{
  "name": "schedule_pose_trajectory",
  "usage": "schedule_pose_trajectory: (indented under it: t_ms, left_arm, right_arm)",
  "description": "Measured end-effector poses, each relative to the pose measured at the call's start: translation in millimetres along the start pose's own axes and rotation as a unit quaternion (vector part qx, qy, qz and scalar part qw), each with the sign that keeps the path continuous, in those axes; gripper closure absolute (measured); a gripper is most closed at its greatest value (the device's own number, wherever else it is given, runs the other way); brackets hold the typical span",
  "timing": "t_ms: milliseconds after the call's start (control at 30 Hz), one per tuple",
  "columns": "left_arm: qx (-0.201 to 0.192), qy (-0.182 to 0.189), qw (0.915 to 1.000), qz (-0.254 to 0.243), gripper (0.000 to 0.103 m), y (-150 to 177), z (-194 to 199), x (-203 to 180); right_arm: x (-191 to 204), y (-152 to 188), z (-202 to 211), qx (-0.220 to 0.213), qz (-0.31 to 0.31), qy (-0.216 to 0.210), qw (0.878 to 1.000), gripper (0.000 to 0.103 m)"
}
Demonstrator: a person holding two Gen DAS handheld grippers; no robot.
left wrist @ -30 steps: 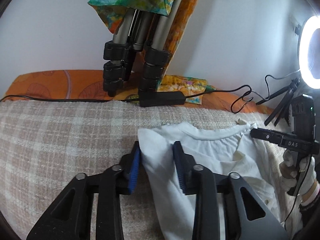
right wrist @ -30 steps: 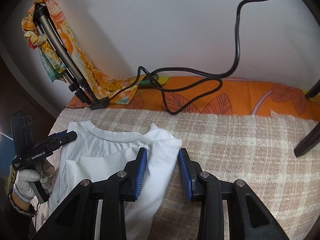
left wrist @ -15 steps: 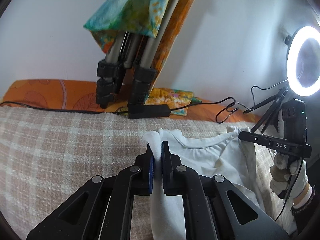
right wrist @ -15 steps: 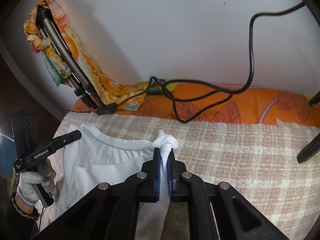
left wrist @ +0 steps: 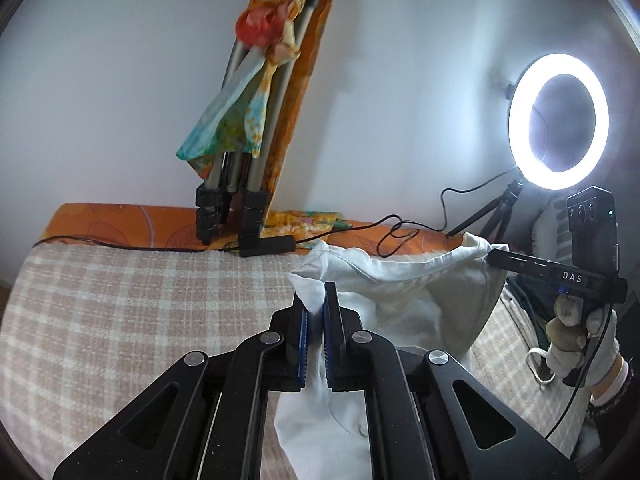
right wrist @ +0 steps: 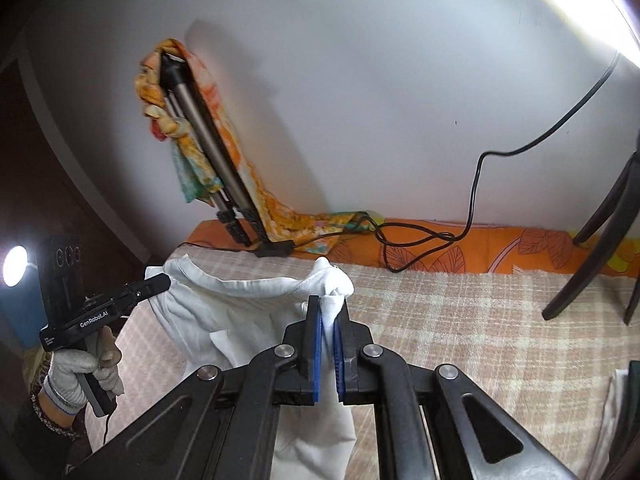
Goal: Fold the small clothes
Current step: 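Fold the collar end over onto the hem fold with both tools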
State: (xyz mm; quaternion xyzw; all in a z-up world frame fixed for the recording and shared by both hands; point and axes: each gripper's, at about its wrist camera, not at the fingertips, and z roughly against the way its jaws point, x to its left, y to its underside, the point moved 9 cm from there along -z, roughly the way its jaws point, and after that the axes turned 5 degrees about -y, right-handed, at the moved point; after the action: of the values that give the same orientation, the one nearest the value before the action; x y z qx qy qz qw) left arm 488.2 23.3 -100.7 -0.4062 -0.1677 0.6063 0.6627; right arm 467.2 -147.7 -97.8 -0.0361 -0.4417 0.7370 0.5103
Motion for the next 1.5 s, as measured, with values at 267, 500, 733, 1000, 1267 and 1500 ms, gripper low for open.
schedule_pose_trajectory:
  t_ms: [267,500,733,1000,1267,1500]
  left_arm:
    - [-0.011,-0.002,0.9998,-0.018,0.098,24.3,51.9,-17.3]
    - [-0.014,0.006,0.9997,-0.018,0.098,64.6,88.3,-30.9]
    - [0.009,0.002,0.9986,-0.053,0.098,121.2,109.3,-44.9]
    - [0.022,-0.002,0.9948,-0.099,0.098,167.5,121.9,-52.3]
    - [0.036,-0.022,0.9866,-0.158,0.098,199.4,125.6,-53.5]
    - [0.063,-0.037,0.9753,-0.208,0.097,230.2,135.1,-53.4]
  right_arm:
    - [39.4,29.1,49.3,-0.007,0.015,-0.002,1.000,0.100]
    - [71.5,75.8,82.9,-0.005,0.031,-0.004,0.999,0.100]
    - [90.0,135.3,101.0,0.000,0.044,-0.004,0.999,0.100]
    - [95.1,197.9,103.0,0.012,0.071,0.008,0.997,0.100]
    - [98.2,230.9,106.2,0.020,0.129,0.028,0.991,0.099]
    - [110.1,261.4,107.6,0.054,0.209,0.046,0.975,0.094]
